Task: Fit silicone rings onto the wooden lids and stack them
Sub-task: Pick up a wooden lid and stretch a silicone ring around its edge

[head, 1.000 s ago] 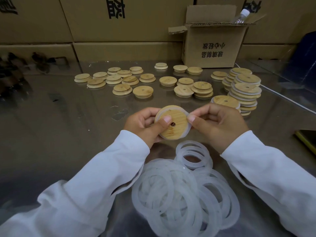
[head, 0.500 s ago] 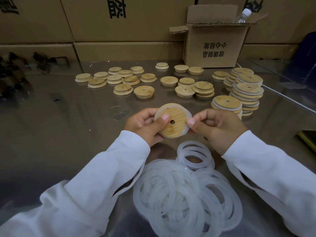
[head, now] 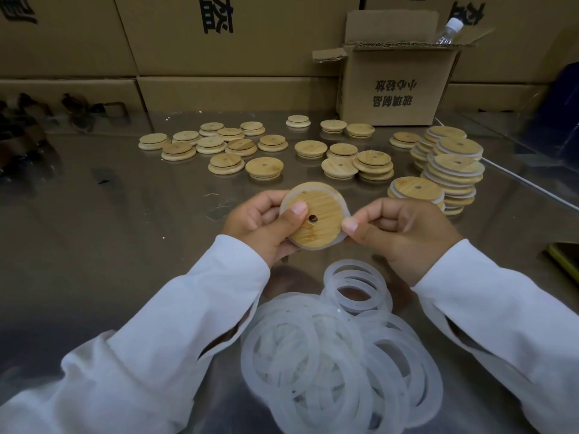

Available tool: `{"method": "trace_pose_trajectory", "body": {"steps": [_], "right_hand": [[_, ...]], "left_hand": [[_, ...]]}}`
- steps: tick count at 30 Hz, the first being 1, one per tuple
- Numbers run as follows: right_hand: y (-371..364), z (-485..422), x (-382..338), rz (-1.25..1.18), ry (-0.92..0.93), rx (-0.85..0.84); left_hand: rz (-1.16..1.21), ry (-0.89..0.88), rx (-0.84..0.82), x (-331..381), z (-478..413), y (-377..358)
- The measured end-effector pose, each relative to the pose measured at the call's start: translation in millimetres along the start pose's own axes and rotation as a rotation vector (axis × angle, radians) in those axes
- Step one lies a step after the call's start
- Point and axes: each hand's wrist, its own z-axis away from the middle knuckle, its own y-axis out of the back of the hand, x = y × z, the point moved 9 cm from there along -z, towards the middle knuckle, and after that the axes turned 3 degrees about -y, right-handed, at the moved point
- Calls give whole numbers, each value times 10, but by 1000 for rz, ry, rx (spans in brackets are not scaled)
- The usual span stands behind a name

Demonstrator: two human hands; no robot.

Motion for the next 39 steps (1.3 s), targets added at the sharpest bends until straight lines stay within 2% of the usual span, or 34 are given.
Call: {"method": "trace_pose_trajectory", "body": {"steps": [8,18,25,33,39], "right_hand": [[-67,-32,91,-113,-87,-78],[-54,20,60,19,-70,-7],[-48,16,81,-80,-109,-11],[-85,15,80,-159,-139,-67],[-52,14,100,-170,-120,-23]], "left_hand": [[-23,-7,9,19,-5,21],[-150,-53,10,54,43,17],[-64,59,17,-62,26,14],[-24,96,35,-95,30,28],[-7,136,29,-120,46,9]]}}
